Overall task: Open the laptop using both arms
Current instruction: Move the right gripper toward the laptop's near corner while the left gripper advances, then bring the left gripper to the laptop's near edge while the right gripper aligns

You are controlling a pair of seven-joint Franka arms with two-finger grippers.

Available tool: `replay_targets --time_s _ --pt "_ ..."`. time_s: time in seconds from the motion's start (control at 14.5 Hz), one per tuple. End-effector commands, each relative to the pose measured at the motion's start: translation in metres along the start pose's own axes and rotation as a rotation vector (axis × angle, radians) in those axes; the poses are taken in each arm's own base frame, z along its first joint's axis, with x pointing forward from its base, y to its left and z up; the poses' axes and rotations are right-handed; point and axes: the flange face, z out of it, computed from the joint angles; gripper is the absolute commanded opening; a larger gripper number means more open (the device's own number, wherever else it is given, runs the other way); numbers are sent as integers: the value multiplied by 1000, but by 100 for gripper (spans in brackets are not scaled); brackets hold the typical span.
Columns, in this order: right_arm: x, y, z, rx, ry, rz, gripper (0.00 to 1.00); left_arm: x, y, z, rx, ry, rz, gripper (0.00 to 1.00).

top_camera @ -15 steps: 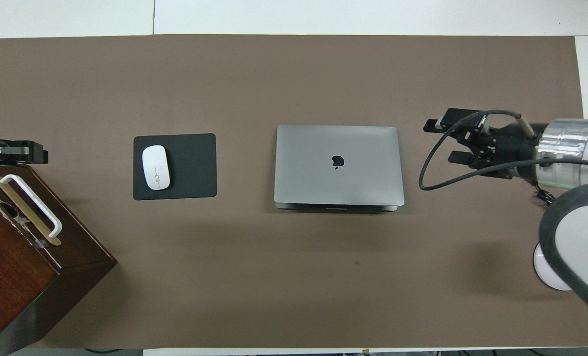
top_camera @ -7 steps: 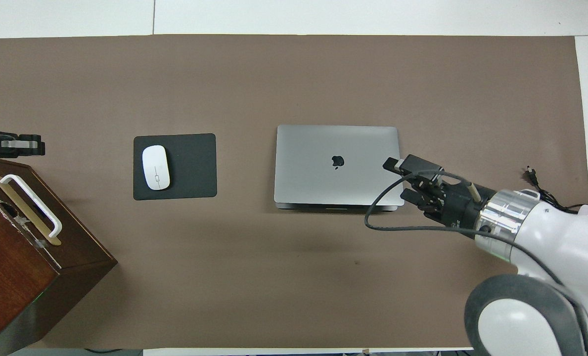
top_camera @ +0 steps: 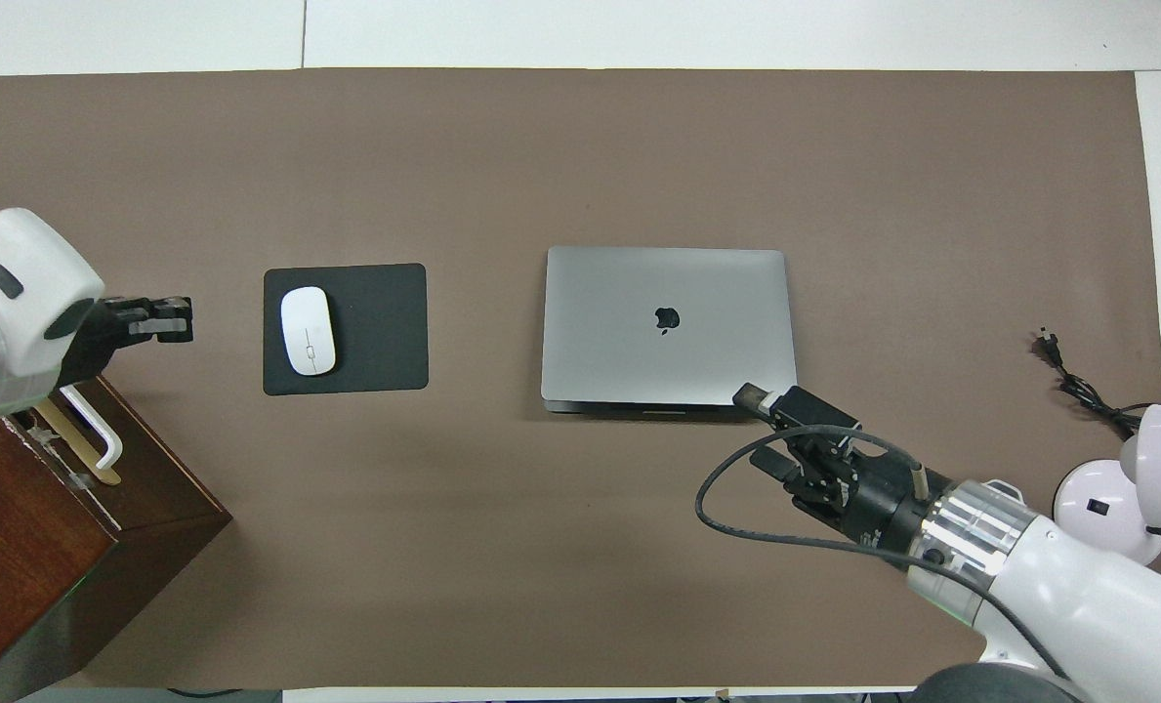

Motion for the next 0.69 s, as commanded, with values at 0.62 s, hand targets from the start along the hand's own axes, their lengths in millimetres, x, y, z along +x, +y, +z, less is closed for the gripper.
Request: replay_targets --time_s 0.62 --pt "2 70 29 -141 36 39 100 -113 84 42 -96 262 177 0"
